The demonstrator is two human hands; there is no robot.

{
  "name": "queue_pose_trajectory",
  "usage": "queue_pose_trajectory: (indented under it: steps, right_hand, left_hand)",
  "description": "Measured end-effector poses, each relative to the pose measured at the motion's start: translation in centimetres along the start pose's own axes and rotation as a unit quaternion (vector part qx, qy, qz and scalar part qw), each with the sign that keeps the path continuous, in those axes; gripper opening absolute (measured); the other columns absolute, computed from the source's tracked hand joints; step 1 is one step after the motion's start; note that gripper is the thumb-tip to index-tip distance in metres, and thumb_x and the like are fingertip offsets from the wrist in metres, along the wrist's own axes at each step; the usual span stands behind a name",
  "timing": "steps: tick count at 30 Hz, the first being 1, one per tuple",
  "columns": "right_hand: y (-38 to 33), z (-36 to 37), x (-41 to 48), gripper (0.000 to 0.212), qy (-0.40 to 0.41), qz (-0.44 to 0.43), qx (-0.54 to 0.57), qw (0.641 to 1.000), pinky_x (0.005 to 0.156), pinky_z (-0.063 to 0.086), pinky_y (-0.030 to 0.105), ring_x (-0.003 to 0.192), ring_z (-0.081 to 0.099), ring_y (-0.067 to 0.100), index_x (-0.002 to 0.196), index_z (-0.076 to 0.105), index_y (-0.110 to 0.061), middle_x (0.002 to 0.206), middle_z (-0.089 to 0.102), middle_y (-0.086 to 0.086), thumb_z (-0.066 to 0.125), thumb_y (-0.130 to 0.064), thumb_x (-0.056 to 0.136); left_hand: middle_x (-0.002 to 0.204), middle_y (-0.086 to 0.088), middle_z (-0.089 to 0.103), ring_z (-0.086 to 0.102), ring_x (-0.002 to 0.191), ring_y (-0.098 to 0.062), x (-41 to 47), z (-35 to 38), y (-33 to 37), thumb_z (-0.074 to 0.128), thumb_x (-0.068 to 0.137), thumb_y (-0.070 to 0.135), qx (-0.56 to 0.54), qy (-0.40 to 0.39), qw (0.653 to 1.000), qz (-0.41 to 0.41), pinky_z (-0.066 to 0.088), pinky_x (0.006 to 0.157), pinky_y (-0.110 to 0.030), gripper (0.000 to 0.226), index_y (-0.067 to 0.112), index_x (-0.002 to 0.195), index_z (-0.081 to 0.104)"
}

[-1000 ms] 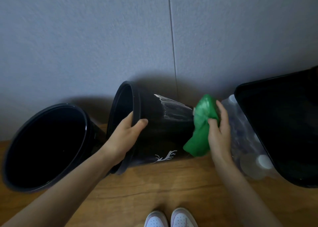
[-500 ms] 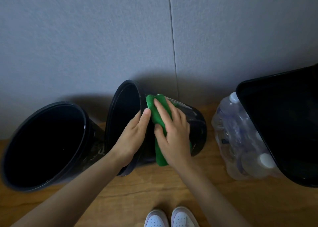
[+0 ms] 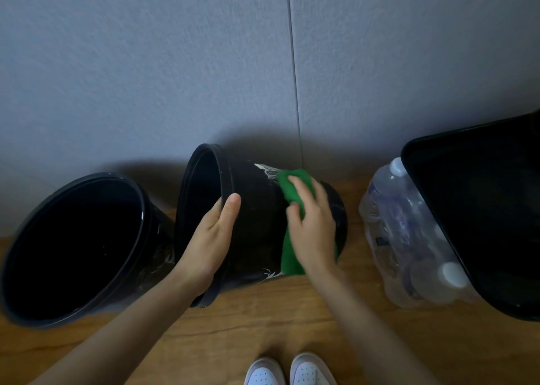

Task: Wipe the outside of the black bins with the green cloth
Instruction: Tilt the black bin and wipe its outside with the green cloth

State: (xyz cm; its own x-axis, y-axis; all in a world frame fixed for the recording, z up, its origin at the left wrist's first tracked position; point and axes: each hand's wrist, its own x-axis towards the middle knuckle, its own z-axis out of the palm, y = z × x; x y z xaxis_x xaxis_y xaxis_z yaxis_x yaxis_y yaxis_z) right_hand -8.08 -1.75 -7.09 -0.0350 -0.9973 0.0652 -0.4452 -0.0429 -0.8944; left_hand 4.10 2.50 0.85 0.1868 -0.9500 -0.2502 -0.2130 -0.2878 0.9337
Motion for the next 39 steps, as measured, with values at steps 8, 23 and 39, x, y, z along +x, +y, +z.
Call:
queue_pose_trajectory:
  steps: [8, 23, 39]
  right_hand:
    - [-4.5, 2.5, -3.9, 0.045, -0.023, -0.132, 0.018, 0.991, 0.113, 0.03, 0.038, 0.144, 0.018, 0.019, 0.139, 0.041, -0.031, 0.153, 0.025, 0.004, 0.033, -0.027, 0.095]
    - [6.6, -0.5, 1.7, 0.047, 0.021, 0.061, -0.069, 0.996, 0.101, 0.044, 0.041, 0.126, 0.044, 0.023, 0.139, 0.04, -0.02, 0.148, 0.029, 0.005, 0.044, -0.01, 0.094]
    - [7.6, -1.4, 1.1, 0.055, -0.027, 0.045, -0.077, 0.996, 0.104, 0.041, 0.041, 0.129, 0.041, 0.024, 0.144, 0.03, -0.026, 0.153, 0.02, 0.005, 0.043, -0.008, 0.094]
  left_hand:
    - [0.096, 0.001, 0.071, 0.067, 0.094, -0.009, 0.0, -0.3, -0.2, 0.035, 0.098, 0.036, -0.009, -0.003, 1.0, -0.02, 0.049, 0.085, -0.028, 0.034, 0.019, 0.107, 0.064]
    - [0.089, 0.017, 0.066, 0.061, 0.081, 0.015, 0.0, -0.7, 0.2, 0.033, 0.097, 0.039, 0.006, 0.037, 0.999, -0.031, 0.041, 0.074, -0.012, 0.028, 0.035, 0.091, 0.06]
    - [0.093, 0.014, 0.071, 0.064, 0.095, 0.0, 0.6, -0.2, 0.4, 0.034, 0.097, 0.038, 0.006, 0.006, 1.0, -0.012, 0.046, 0.086, -0.022, 0.029, 0.033, 0.096, 0.062]
